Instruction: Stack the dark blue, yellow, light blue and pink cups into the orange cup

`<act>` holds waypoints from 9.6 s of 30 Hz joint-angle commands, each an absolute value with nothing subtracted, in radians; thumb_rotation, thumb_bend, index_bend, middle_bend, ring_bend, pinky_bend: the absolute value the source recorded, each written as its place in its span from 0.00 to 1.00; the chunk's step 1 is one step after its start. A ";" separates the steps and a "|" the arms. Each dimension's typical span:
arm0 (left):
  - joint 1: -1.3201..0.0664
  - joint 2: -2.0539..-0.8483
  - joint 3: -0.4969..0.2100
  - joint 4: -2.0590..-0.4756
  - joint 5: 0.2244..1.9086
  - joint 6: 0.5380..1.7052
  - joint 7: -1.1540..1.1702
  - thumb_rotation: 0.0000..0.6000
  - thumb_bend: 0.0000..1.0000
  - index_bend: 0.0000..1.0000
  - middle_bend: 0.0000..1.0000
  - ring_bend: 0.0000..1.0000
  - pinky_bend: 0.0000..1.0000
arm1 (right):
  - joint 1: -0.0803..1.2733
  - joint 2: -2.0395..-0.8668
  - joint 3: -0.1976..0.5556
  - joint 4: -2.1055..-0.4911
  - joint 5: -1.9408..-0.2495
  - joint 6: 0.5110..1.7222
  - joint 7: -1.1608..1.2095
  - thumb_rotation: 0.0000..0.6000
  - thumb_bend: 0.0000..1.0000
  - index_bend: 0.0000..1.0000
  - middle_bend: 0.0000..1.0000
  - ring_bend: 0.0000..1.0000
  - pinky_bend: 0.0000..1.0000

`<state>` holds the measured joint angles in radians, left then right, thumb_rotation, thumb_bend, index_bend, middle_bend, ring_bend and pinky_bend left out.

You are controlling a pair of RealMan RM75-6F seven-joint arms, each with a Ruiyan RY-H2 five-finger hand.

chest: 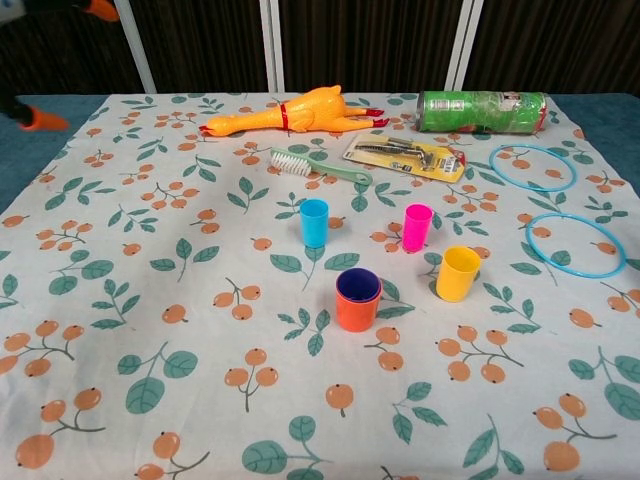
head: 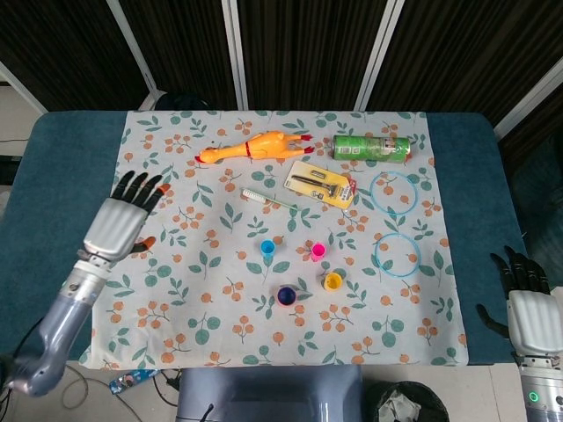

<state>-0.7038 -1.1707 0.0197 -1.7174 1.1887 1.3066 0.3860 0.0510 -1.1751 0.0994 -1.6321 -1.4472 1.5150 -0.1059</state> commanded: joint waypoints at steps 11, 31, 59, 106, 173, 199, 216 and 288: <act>-0.397 -1.222 0.091 -1.428 1.327 1.520 -0.009 1.00 0.15 0.11 0.04 0.00 0.01 | 0.220 -1.133 0.121 -1.699 -1.468 1.260 -0.049 1.00 0.32 0.11 0.04 0.05 0.10; -0.283 -1.307 0.038 -1.338 1.347 1.506 -0.074 1.00 0.15 0.11 0.04 0.00 0.00 | 0.501 -1.275 0.196 -1.687 -1.254 0.929 -0.145 1.00 0.32 0.25 0.04 0.06 0.11; -0.247 -1.321 -0.034 -1.309 1.369 1.452 -0.059 1.00 0.15 0.11 0.03 0.00 0.00 | 0.576 -1.453 0.159 -1.615 -1.210 0.924 -0.182 1.00 0.32 0.37 0.04 0.07 0.12; -0.216 -1.323 -0.094 -1.300 1.384 1.422 -0.062 1.00 0.15 0.12 0.03 0.00 0.00 | 0.618 -1.430 0.166 -1.719 -1.205 0.958 -0.182 1.00 0.32 0.51 0.04 0.09 0.14; -0.586 -1.251 -0.196 -1.569 1.356 0.929 0.125 1.00 0.15 0.19 0.01 0.00 0.00 | 0.455 -1.290 0.007 -1.812 -1.369 1.312 -0.247 1.00 0.32 0.21 0.04 0.06 0.13; -0.848 -1.529 -0.227 -1.441 1.121 0.797 0.419 1.00 0.14 0.25 0.03 0.00 0.00 | 0.202 -1.254 -0.042 -1.560 -1.447 1.500 -0.021 1.00 0.32 0.19 0.04 0.04 0.12; -0.926 -1.688 -0.221 -1.335 1.050 0.824 0.498 1.00 0.15 0.29 0.04 0.00 0.00 | 0.181 -1.276 -0.020 -1.496 -1.472 1.471 0.032 1.00 0.32 0.19 0.04 0.04 0.12; -1.025 -1.615 -0.228 -1.715 1.019 0.906 0.587 1.00 0.33 0.51 0.10 0.00 0.02 | 0.143 -1.303 0.046 -1.477 -1.484 1.437 0.025 1.00 0.32 0.19 0.04 0.04 0.12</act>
<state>-1.0224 -1.6294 -0.2359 -1.6946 1.0280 0.9145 0.5834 0.1430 -1.3034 0.0456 -1.4767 -1.4844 1.4366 0.0250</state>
